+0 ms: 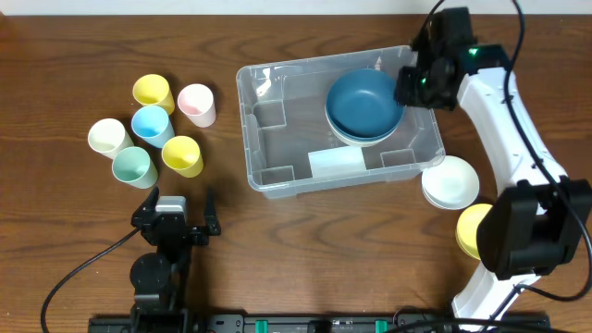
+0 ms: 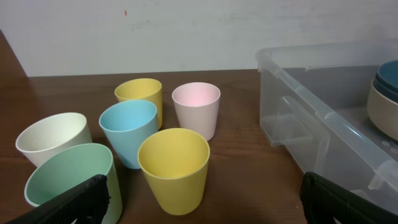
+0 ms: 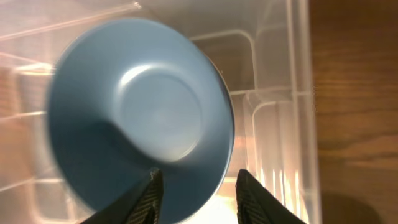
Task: Pack container
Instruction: 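Move the right gripper to the white bowl and grasp its rim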
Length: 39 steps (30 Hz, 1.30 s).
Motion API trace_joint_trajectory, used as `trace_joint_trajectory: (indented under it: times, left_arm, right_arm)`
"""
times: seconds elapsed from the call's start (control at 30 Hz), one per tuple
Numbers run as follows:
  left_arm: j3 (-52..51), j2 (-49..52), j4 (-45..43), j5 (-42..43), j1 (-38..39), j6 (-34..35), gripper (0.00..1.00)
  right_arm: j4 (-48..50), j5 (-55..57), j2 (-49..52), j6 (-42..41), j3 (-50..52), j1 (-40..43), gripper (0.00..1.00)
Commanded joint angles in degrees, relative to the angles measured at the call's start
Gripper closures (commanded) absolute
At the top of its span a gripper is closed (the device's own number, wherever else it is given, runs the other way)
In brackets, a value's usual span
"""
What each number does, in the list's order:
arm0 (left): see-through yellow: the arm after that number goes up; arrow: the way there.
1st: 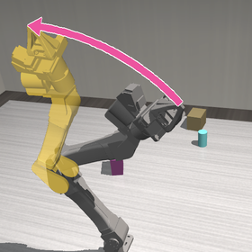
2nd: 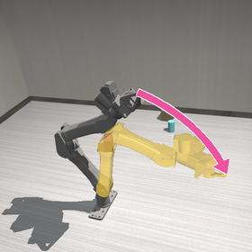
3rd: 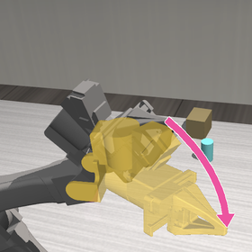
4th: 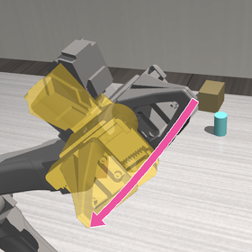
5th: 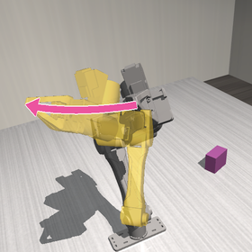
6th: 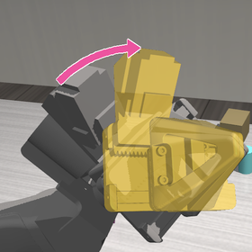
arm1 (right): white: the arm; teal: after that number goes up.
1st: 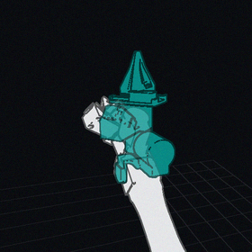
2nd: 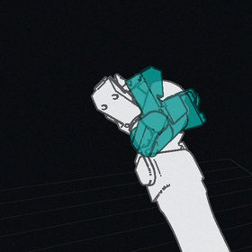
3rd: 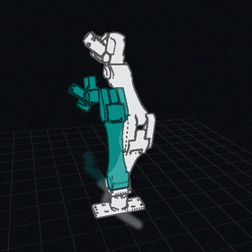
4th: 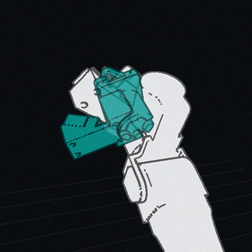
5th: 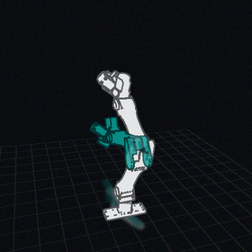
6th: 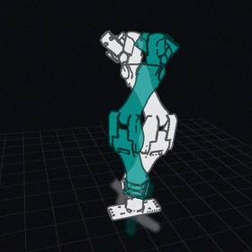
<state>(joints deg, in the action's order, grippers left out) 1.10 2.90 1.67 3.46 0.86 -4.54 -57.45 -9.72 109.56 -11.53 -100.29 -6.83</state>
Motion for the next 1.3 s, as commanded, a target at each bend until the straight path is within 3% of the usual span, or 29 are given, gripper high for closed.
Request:
trace_joint_trajectory:
  times: [0.0, 0.3, 0.43, 0.87, 1.27]
  left_arm:
    - [-0.83, 0.02, 2.16, 0.09, 0.04, -0.15, 0.02]
    - [-0.83, 0.02, 2.16, 0.07, 0.04, -0.17, 0.02]
    - [-0.83, 0.02, 2.16, 0.09, 0.04, -0.15, 0.02]
    - [-0.83, 0.02, 2.16, 0.09, 0.04, -0.15, 0.02]
    - [-0.83, 0.02, 2.16, 0.07, 0.04, -0.15, 0.02]
  right_arm:
    - [-3.15, -0.85, -6.16, -0.28, -5.49, 2.32, 0.58]
    - [-18.75, -0.37, -11.19, -1.46, -5.25, 18.14, 0.6]
    - [-20.09, -0.07, -11.19, -0.79, -0.24, 22.6, 0.6]
    - [-6.6, -0.37, -11.21, -2.82, 25.7, 23.43, 0.59]
    - [5.22, 4.52, -11.21, -0.96, 34.51, 23.37, 0.58]
